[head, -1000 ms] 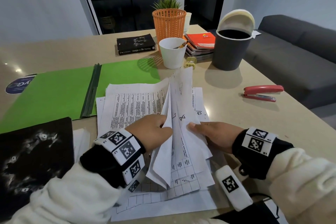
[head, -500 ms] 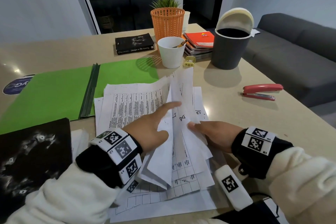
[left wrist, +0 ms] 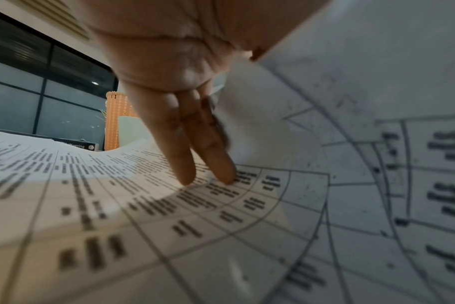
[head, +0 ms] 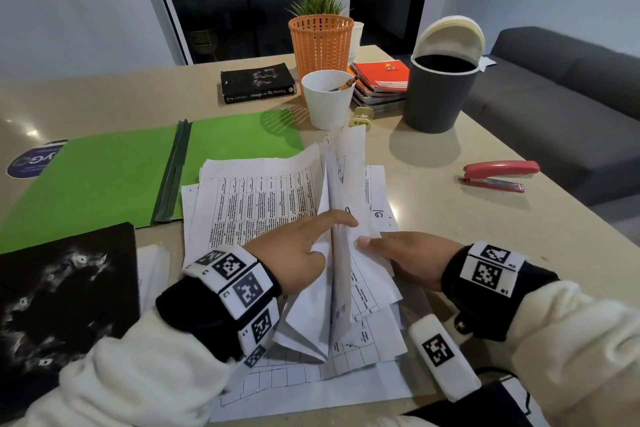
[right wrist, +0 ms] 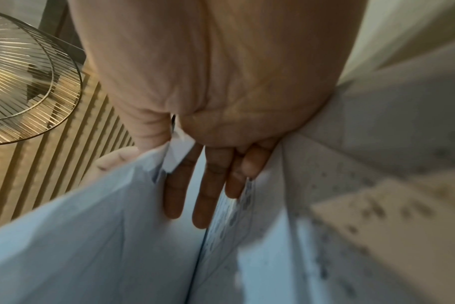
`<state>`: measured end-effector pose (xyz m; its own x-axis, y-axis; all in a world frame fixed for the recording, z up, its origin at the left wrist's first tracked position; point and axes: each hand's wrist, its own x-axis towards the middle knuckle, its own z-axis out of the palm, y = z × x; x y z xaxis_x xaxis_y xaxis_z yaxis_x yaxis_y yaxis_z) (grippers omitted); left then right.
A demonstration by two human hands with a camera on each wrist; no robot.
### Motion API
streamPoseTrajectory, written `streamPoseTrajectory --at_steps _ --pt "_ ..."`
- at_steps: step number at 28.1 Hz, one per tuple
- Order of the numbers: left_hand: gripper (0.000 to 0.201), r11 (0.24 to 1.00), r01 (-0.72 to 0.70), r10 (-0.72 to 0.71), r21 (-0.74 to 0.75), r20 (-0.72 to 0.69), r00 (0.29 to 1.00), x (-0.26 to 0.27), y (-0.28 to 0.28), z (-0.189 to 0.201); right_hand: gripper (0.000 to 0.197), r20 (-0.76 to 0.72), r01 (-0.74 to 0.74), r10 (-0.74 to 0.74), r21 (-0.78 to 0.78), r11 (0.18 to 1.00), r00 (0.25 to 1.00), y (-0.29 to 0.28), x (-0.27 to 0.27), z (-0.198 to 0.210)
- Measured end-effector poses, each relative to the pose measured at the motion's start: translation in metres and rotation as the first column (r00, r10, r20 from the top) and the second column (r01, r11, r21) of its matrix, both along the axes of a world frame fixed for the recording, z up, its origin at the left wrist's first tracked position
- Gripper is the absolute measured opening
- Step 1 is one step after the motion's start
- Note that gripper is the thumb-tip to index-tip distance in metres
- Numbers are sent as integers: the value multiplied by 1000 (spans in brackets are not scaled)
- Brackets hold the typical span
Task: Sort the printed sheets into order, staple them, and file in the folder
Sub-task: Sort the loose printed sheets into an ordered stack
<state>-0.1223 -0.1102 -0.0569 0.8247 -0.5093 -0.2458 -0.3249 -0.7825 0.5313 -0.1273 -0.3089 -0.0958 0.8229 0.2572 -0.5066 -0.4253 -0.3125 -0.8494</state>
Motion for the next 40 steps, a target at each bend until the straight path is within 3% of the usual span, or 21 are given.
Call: streamPoseTrajectory --at_steps 3,7,11,15,19,22,24,26,28,29,33,37,40 --pt "40 999 -43 43 5 24 999 2 0 -1 24 -27 10 -8 61 998 1000 1 0 -1" --pt "27 995 -95 95 31 14 995 2 -1 -2 26 -27 3 -1 74 997 1000 0 1 -2" --pt "19 992 -116 115 -50 -26 993 3 0 -5 34 -29 -2 4 77 997 1000 0 1 -3" --pt "27 970 -180 172 -165 -60 983 3 -1 -6 68 -23 129 -128 9 992 991 -1 3 -5" --pt "26 955 -173 156 -242 -86 984 1 3 -6 42 54 174 -168 -123 977 984 -1 2 1" --pt "27 960 -146 137 -238 -54 989 -1 3 -4 34 29 99 -97 -123 987 995 -2 -2 2" --pt "39 972 -129 121 -196 -53 991 -3 -1 -1 30 20 -4 6 -97 995 1000 -1 -5 7" --pt "67 993 -65 65 -97 -6 998 -3 -5 -4 47 54 -151 158 -117 982 986 2 -6 10" --pt "70 999 -24 26 -39 34 999 -2 -8 -8 82 69 -202 211 -115 973 975 4 -2 4" --pt "72 999 -20 21 -29 32 999 -2 -9 -7 87 66 -212 219 -95 973 974 3 1 -1" --pt "46 998 -53 54 -30 38 998 -5 -10 -6 58 43 -193 194 -31 981 980 3 3 -6" --pt "54 996 -69 70 -61 11 997 -3 -9 -9 59 40 -195 194 12 981 980 4 2 -5" --pt "31 997 -71 72 -41 19 997 -3 -8 -9 44 28 -224 223 68 972 974 4 1 -2"
